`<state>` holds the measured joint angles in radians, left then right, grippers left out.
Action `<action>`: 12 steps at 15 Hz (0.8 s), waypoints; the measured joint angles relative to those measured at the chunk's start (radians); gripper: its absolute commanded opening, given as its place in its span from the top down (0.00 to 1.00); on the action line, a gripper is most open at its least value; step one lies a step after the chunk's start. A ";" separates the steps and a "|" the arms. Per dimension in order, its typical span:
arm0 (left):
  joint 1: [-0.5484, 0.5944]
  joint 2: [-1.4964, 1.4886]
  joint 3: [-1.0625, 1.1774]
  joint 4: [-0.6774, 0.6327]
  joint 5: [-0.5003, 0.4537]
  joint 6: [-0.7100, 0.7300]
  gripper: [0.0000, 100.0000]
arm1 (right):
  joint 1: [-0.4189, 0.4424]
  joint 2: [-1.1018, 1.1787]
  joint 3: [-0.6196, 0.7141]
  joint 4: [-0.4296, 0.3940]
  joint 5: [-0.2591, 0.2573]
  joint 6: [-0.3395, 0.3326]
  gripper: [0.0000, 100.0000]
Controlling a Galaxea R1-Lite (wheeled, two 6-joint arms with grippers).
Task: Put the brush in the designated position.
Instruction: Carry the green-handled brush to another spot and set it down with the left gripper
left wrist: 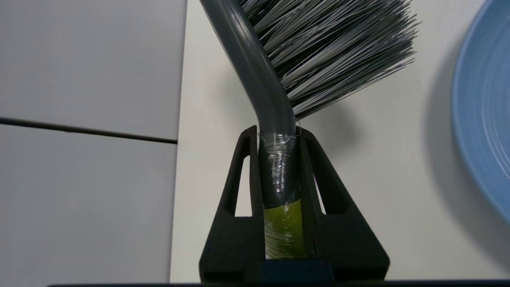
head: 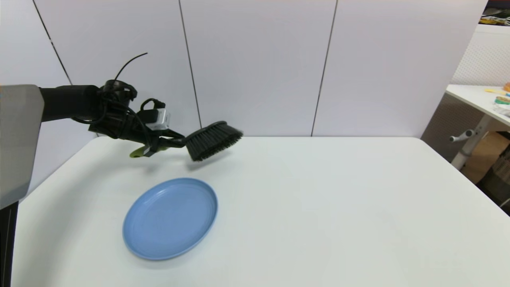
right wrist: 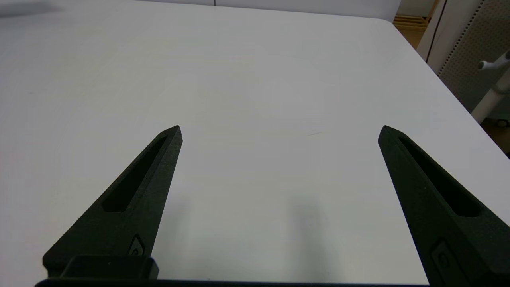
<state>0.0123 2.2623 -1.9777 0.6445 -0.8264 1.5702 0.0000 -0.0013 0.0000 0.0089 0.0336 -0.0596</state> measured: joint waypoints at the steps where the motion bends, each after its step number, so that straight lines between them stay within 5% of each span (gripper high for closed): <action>1: -0.006 0.003 0.000 -0.013 0.002 -0.007 1.00 | 0.000 0.000 0.000 0.000 0.000 0.000 0.00; 12: -0.010 0.072 0.001 -0.016 0.006 -0.010 1.00 | 0.000 0.000 0.000 0.000 -0.001 0.000 0.00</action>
<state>0.0019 2.3343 -1.9766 0.6281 -0.8202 1.5606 0.0000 -0.0013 0.0000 0.0091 0.0330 -0.0591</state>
